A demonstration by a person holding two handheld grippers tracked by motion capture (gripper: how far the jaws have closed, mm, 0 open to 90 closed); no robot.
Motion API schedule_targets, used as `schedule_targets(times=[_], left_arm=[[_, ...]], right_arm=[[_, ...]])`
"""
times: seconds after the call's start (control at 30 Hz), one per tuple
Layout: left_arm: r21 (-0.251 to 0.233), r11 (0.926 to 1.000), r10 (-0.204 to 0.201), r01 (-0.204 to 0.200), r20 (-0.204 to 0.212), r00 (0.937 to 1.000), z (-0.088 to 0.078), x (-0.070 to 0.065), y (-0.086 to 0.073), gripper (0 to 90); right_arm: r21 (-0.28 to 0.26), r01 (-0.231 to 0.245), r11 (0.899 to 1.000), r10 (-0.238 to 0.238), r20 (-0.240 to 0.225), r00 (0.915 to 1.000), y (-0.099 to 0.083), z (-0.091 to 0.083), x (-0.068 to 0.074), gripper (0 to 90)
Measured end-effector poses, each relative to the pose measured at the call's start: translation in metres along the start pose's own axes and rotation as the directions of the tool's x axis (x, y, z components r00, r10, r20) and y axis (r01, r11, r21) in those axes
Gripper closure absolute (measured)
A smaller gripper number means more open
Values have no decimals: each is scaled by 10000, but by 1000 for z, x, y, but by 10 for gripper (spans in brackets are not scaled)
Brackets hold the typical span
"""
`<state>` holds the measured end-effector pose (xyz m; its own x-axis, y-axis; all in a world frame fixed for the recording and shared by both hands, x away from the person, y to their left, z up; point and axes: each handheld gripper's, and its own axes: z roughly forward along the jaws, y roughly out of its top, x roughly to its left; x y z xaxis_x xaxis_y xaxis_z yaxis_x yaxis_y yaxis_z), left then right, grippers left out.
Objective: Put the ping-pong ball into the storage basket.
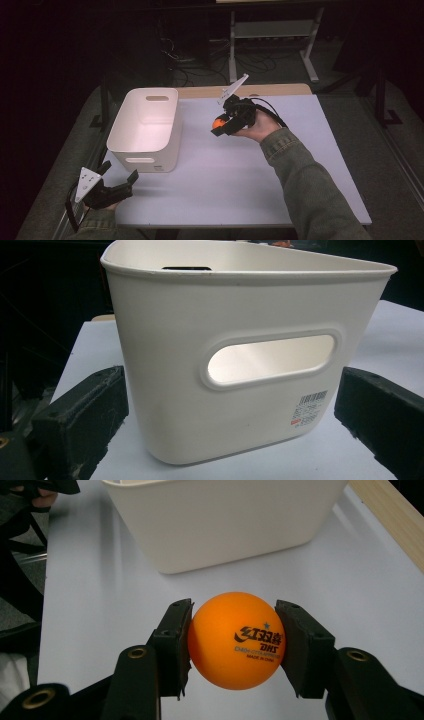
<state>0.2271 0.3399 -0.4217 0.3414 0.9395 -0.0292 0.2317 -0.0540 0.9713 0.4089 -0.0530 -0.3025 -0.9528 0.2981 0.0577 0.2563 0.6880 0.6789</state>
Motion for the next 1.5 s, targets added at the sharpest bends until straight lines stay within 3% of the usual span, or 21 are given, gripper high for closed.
schedule_targets(times=[0.83, 1.5], left_arm=[[-2, 10000, -5, 5, 8, 10000, 0, 0, 0, 2], [2, 10000, 37, -37, 40, 10000, 0, 0, 0, 2]], right_arm=[[-605, 678, 9959, -688, -146, 9975, 41, 0, 13, 498], [-630, 1154, 9913, -1180, -388, 9923, 77, 9, 19, 498]])
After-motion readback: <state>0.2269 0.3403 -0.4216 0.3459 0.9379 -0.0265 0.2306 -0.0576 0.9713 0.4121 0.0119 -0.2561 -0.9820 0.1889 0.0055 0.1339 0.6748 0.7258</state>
